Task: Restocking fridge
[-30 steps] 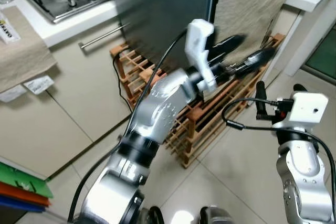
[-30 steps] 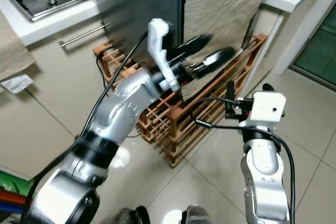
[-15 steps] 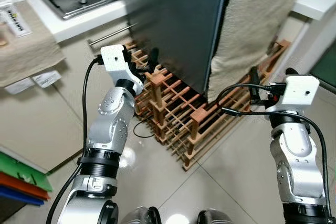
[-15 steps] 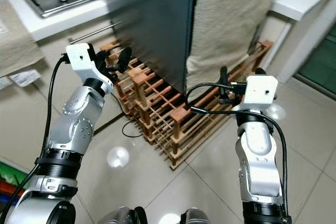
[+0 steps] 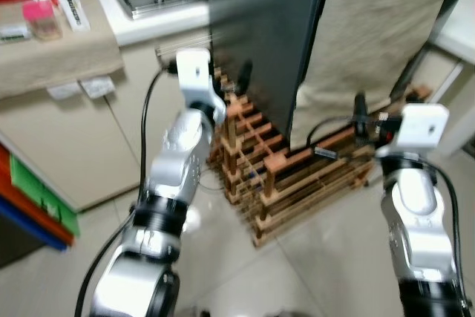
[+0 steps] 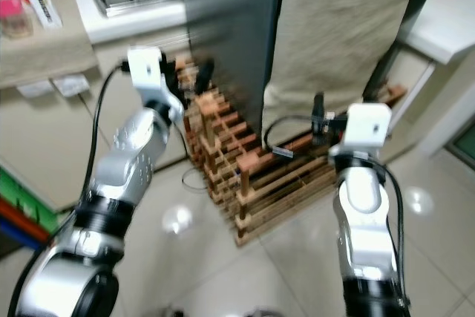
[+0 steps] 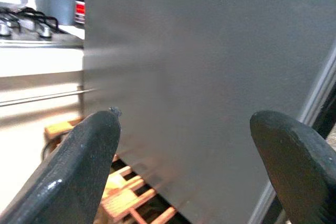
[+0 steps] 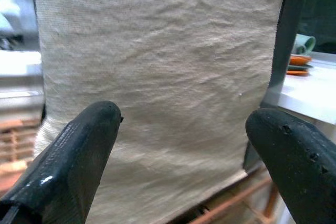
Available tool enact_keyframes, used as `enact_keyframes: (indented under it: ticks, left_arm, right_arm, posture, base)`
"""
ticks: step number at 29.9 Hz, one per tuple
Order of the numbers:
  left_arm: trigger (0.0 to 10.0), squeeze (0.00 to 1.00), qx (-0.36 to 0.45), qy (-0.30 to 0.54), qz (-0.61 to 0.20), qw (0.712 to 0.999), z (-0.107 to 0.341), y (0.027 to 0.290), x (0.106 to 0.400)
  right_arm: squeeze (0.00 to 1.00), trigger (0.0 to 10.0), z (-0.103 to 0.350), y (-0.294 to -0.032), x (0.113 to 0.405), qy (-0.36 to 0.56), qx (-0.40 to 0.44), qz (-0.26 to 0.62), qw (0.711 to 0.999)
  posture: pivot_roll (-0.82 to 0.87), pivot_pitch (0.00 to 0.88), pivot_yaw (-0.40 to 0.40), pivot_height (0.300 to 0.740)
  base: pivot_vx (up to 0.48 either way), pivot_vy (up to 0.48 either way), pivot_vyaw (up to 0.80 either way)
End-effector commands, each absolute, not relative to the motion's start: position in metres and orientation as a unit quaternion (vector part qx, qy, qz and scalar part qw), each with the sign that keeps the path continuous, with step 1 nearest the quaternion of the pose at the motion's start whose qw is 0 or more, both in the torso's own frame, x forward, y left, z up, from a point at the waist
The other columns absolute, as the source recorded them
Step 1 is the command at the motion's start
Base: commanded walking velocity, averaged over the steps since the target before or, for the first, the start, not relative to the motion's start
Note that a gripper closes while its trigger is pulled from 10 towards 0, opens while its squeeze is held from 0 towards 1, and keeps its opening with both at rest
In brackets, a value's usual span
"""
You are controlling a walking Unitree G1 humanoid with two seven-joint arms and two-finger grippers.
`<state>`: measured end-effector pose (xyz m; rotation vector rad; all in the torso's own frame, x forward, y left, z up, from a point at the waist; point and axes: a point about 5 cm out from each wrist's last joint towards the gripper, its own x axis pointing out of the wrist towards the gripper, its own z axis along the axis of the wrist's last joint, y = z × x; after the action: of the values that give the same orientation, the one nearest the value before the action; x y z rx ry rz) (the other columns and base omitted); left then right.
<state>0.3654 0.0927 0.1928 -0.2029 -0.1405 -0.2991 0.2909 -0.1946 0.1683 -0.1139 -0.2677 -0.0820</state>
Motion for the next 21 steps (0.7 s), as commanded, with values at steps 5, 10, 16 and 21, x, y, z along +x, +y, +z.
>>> enact_keyframes:
  ticks: [5,10,16,21]
  left_arm:
    - [10.0,0.0,-0.114,-0.07,-0.168,0.977,0.186,0.087,0.362]
    - [10.0,0.0,-0.118,-0.064,-0.164,0.977,0.184,0.085,0.36]
    - [10.0,0.0,-0.117,-0.059,-0.147,0.98,0.183,0.09,0.363]
    - [10.0,0.0,-0.106,-0.108,-0.125,0.98,0.199,0.108,0.359]
  right_arm:
    - [0.23,10.0,0.168,-0.202,0.289,-0.135,-0.066,-0.055,0.987]
    - [0.23,10.0,0.167,-0.202,0.288,-0.135,-0.067,-0.057,0.987]
    - [0.23,10.0,0.167,-0.201,0.289,-0.135,-0.067,-0.056,0.987]
    - [0.23,10.0,0.179,-0.199,0.283,-0.168,-0.081,-0.055,0.981]
  posture:
    - [-0.2,0.027,0.062,0.74]
    - [-0.2,0.033,0.062,0.74]
    - [-0.2,0.04,0.061,0.74]
    - [-0.19,0.048,0.067,0.74]
  base:
    - [0.0,0.0,-0.64]
    - [0.0,0.0,-0.8]
    - [0.0,0.0,-0.36]
    - [0.0,0.0,0.0]
